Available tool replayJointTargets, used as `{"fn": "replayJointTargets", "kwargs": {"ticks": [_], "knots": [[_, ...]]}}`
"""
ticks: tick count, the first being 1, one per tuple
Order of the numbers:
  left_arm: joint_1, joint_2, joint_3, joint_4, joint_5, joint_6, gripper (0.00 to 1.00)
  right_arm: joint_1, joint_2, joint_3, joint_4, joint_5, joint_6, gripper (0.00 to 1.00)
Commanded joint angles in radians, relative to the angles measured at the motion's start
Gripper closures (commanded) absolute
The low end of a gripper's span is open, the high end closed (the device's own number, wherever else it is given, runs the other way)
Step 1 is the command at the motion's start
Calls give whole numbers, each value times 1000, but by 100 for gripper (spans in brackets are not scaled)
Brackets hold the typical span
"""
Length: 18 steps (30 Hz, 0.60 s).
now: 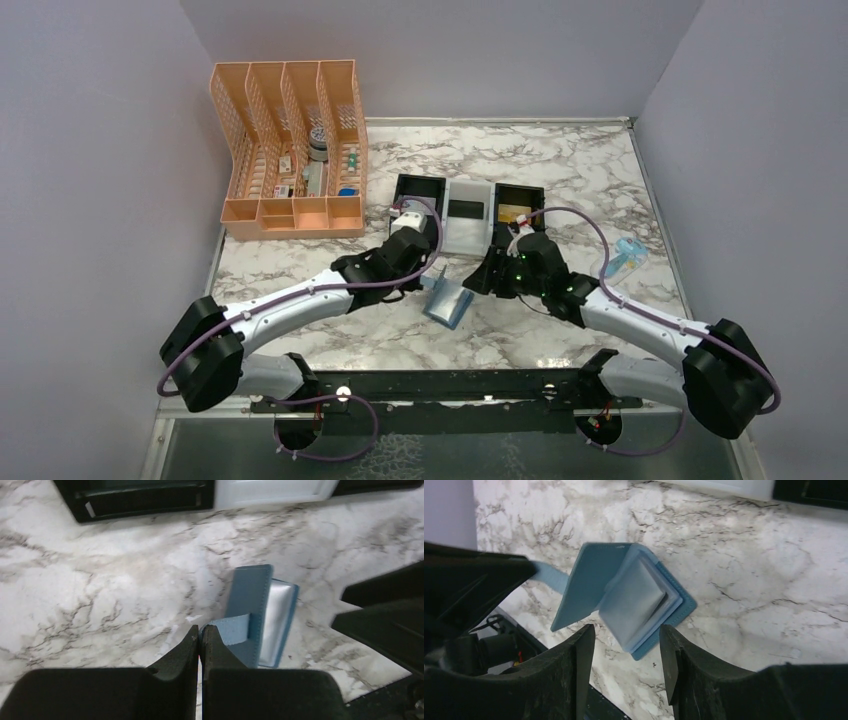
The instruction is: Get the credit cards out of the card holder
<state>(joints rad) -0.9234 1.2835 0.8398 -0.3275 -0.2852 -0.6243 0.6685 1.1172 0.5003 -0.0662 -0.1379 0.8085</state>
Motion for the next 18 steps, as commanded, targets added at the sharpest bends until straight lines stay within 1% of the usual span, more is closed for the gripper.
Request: {"fn": "replayJointTargets", "kwargs": {"ticks": [1,3,8,14,18], "knots": [[82,25,-80,-33,-38,-103,100,7,47,9,78,-136,10,50],[103,29,-109,-31,-31,-124,100,7,76,19,74,-165,8,50],[106,27,-170,-4,23,-155,100,7,137,39,98,-240,-1,50],[104,35,-217,57,133,-99,100,7,206,69,162,-368,-59,53],[87,28,-247,95,167,-95,100,6,270,121,120,-363,-90,53]]}}
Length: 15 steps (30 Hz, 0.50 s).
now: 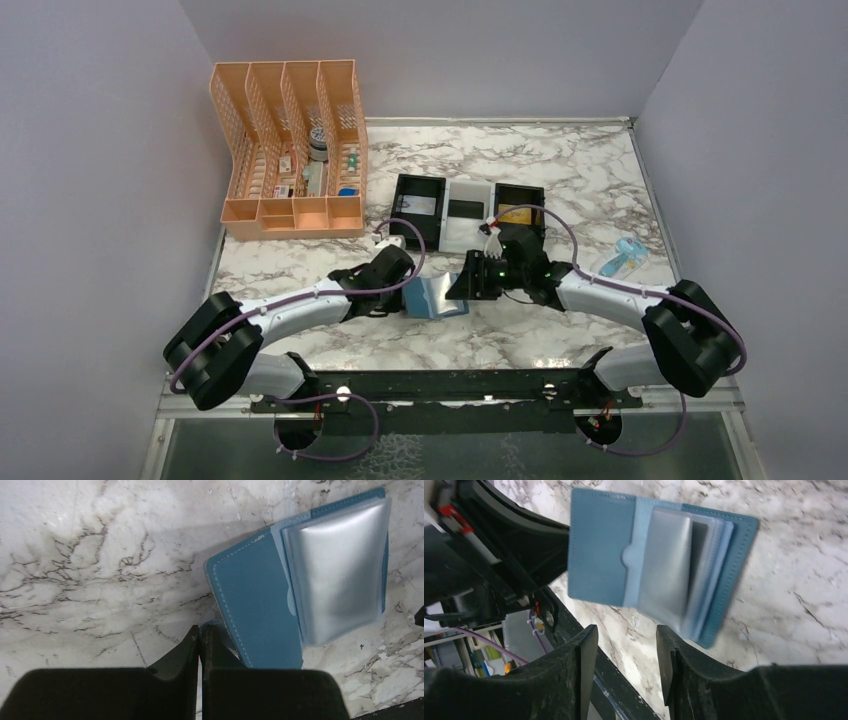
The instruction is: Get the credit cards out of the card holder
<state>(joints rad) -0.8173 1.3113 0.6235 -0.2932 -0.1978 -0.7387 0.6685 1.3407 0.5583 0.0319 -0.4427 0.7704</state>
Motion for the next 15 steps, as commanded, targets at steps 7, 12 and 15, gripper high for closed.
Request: {"fn": "replayJointTargets", "kwargs": {"ticks": [7,12,15], "knots": [[-40,-21,-45,76,68,33,100,6,120,164,-99,78,-141,53],[-42,-35,-50,75,60,42,100,6,188,227,-153,126,-211,53],[-42,-40,-50,74,56,45,100,6,235,255,-161,112,-229,53]]}}
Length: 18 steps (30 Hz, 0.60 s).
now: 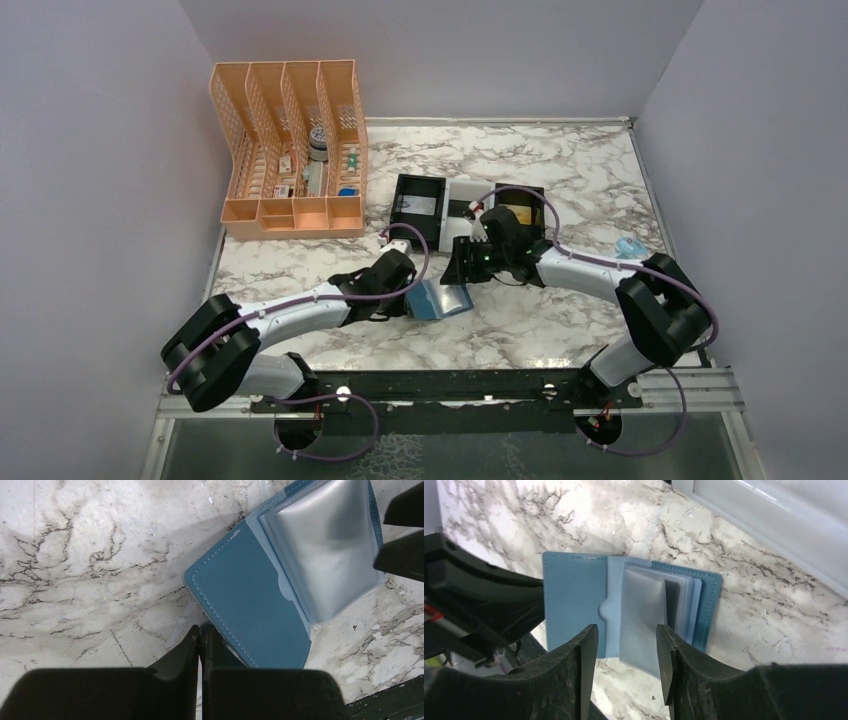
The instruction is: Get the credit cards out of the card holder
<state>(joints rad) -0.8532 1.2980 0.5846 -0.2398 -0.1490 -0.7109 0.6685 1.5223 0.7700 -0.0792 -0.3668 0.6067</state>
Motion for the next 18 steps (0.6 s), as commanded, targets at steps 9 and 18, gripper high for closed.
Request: {"fn": "replayJointTargets", "kwargs": {"ticks": [9,18], "knots": [[-7,-9,-11,17,17,35,100,6,118,56,-19,-60,-86,52],[-12,33,5,16,17,56,100,6,78,-20,96,-179,-10,54]]}}
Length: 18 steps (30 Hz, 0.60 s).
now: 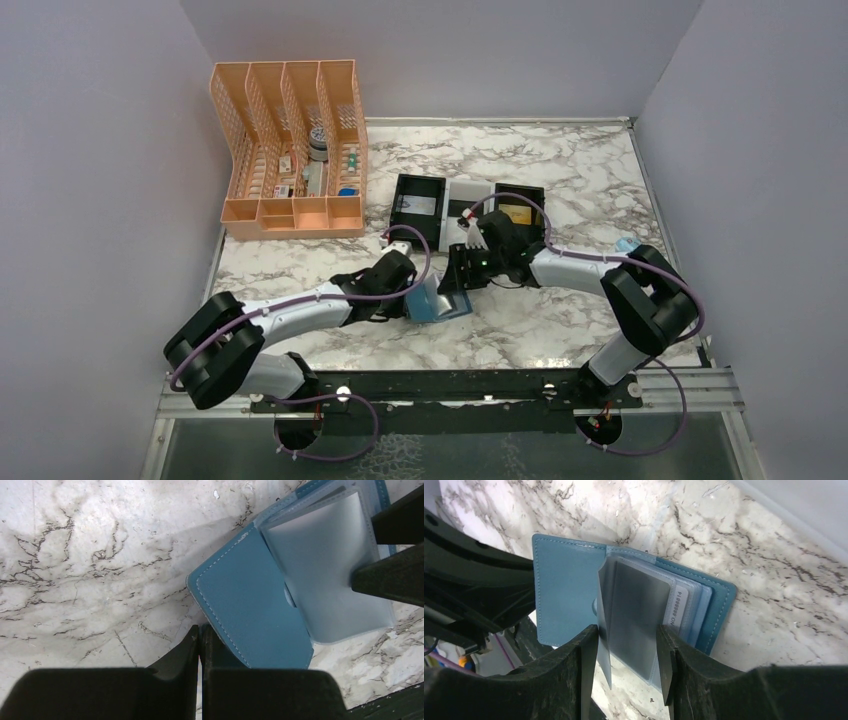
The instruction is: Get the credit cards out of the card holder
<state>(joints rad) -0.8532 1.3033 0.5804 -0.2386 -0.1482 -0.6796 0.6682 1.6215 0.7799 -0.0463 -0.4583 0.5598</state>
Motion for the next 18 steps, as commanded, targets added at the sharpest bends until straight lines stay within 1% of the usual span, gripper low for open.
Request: {"fn": "replayJointTargets", "kwargs": {"ticks": [1,6,13,18], "knots": [[-14,34,12,15,16,28,100,7,-25,-34,64,-89,41,54],[-26,51,22,15,12,34,100,7,-53,-32,50,-92,37,52],[-71,88,59,28,9,91,100,8,-72,-15,72,-230,34,50],[-83,101,80,65,0,83,100,8,-86,-27,50,-222,34,50]]}}
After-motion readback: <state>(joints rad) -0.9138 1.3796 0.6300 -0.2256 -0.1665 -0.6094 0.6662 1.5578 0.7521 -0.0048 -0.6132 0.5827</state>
